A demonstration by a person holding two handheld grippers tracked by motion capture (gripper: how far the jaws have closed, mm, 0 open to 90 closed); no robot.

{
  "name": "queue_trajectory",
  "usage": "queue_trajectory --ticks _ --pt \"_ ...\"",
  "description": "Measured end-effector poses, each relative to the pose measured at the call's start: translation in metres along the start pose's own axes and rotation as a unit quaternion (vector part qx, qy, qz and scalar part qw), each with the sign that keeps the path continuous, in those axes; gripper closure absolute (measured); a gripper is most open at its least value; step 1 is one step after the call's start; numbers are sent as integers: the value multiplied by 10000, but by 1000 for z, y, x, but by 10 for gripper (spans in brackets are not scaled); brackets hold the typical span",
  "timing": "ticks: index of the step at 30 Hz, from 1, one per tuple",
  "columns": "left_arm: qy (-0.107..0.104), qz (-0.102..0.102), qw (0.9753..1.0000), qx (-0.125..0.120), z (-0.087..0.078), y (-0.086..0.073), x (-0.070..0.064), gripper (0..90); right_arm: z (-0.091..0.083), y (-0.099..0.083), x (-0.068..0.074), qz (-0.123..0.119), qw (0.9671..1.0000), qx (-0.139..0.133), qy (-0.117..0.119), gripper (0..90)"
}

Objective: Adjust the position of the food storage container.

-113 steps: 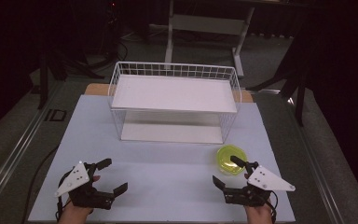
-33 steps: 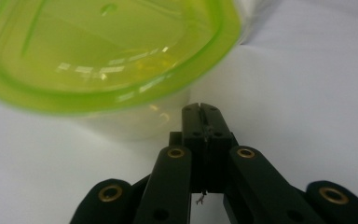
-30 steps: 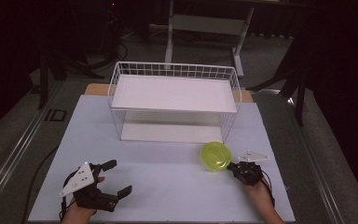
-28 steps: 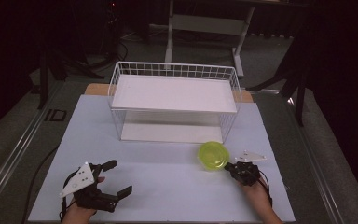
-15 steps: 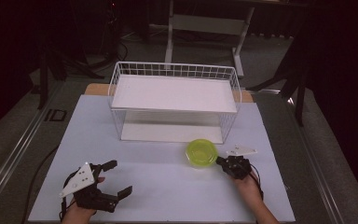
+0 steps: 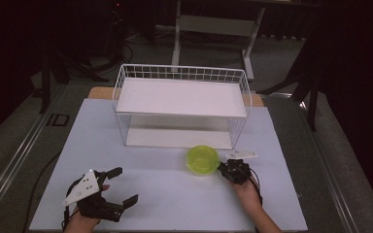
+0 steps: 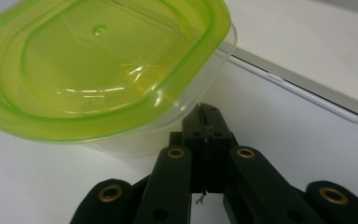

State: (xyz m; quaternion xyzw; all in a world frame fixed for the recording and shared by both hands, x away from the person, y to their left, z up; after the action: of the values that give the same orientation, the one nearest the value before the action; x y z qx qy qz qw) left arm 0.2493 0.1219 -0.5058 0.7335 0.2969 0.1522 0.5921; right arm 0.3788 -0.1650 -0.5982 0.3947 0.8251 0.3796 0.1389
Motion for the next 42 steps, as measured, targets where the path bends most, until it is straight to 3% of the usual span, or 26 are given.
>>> queue_trajectory --ticks 6,25,42 --pt "-41 18 10000 -1 1 0 -2 9 9 7 21 -46 9997 -26 220 899" --pt "-52 -21 10000 -22 0 0 -2 9 44 23 57 -47 9984 64 558 899" --pt "-71 30 10000 -1 0 0 -3 9 56 30 74 -55 9976 98 680 898"
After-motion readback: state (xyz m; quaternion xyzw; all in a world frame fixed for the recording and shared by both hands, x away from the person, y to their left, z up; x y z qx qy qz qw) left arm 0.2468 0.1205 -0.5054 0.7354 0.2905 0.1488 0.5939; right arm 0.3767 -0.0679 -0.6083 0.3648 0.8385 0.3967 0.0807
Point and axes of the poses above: each handheld gripper's, and its own axes: z roughly forward along the jaws, y roughly out of its top, x roughly to its left, the point moved 10 cm from there along z, roughly forward along the jaws, and after that the axes turned 2 degrees about x, right-handed, at the moved point
